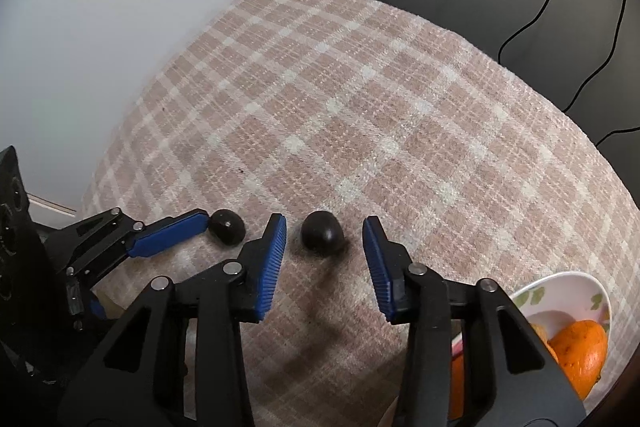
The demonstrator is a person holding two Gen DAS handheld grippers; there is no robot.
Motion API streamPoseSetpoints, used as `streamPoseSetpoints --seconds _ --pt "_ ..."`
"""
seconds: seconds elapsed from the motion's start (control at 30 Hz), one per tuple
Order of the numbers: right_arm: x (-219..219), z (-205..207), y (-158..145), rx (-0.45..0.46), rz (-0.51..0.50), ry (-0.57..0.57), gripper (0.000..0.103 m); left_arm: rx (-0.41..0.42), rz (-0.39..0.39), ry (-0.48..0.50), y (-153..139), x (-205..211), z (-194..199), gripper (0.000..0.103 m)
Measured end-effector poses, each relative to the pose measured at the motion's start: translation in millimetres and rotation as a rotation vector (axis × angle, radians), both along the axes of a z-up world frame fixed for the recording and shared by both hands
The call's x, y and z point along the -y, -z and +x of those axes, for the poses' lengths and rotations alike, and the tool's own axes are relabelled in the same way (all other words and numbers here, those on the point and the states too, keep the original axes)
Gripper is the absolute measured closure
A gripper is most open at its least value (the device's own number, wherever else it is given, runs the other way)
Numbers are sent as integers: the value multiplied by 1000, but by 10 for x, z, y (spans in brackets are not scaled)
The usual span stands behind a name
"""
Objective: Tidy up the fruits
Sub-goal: 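Close the left tool on one dark plum while the right tool grasps the other plum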
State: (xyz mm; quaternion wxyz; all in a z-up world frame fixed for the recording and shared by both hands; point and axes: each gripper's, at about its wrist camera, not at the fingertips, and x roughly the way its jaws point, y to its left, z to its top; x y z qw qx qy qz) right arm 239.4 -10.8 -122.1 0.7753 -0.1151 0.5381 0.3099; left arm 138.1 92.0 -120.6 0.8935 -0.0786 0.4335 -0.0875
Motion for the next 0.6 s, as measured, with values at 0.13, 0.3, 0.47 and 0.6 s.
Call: streamPoseSetpoints --seconds 0.13,0.3,0.47,0.6 --pt "-45 49 58 -4 -12 3 61 -9 4 1 33 2 24 68" --pt "-109 52 113 -11 -29 -4 66 -20 9 -4 70 0 53 71" --pt "-140 46 112 -6 -36 -4 75 -26 7 -13 91 -18 84 79" --pt "-139 26 120 -10 -22 -2 78 -22 11 -15 92 -18 85 79"
